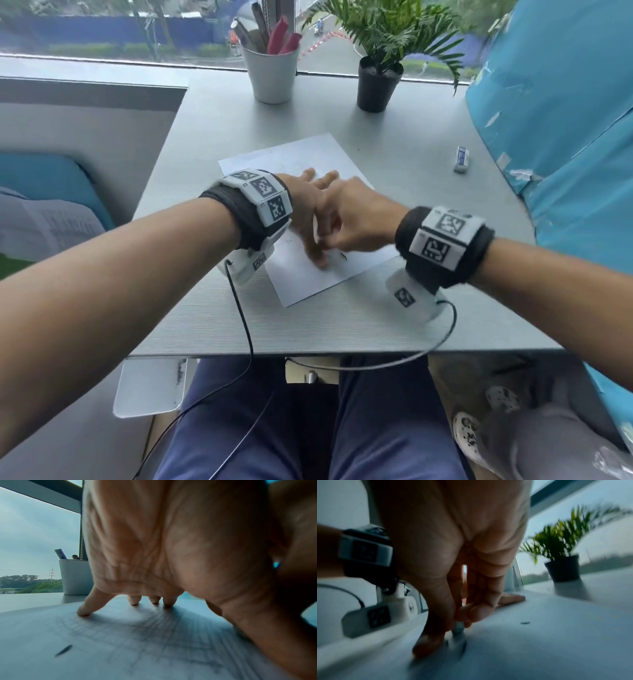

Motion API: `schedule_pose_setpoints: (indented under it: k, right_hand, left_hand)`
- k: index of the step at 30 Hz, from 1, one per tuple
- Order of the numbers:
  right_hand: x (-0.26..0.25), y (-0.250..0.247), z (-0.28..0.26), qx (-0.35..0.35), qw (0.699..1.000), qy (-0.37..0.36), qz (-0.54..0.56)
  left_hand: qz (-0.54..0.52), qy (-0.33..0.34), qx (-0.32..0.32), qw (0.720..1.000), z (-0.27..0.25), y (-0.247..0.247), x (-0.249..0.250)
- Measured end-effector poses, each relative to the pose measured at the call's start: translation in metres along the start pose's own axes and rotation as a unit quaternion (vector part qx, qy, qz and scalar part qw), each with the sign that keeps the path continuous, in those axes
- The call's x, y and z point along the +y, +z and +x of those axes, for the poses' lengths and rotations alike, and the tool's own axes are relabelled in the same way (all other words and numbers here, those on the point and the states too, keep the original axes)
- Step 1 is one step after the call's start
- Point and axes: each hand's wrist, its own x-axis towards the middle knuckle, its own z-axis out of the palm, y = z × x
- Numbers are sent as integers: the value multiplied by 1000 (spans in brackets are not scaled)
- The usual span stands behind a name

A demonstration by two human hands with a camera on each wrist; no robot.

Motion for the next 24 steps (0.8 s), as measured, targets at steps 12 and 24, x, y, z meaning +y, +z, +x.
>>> schedule_pose_setpoints:
  k: [12,24]
  right_hand:
    - [-7,-1,0,25,999,-10,32]
    - [55,-34,12,68,990,126,19]
  left_hand:
    - [0,-3,-10,1000,-2,0,1]
    - [-12,47,40,998,7,-12,-38]
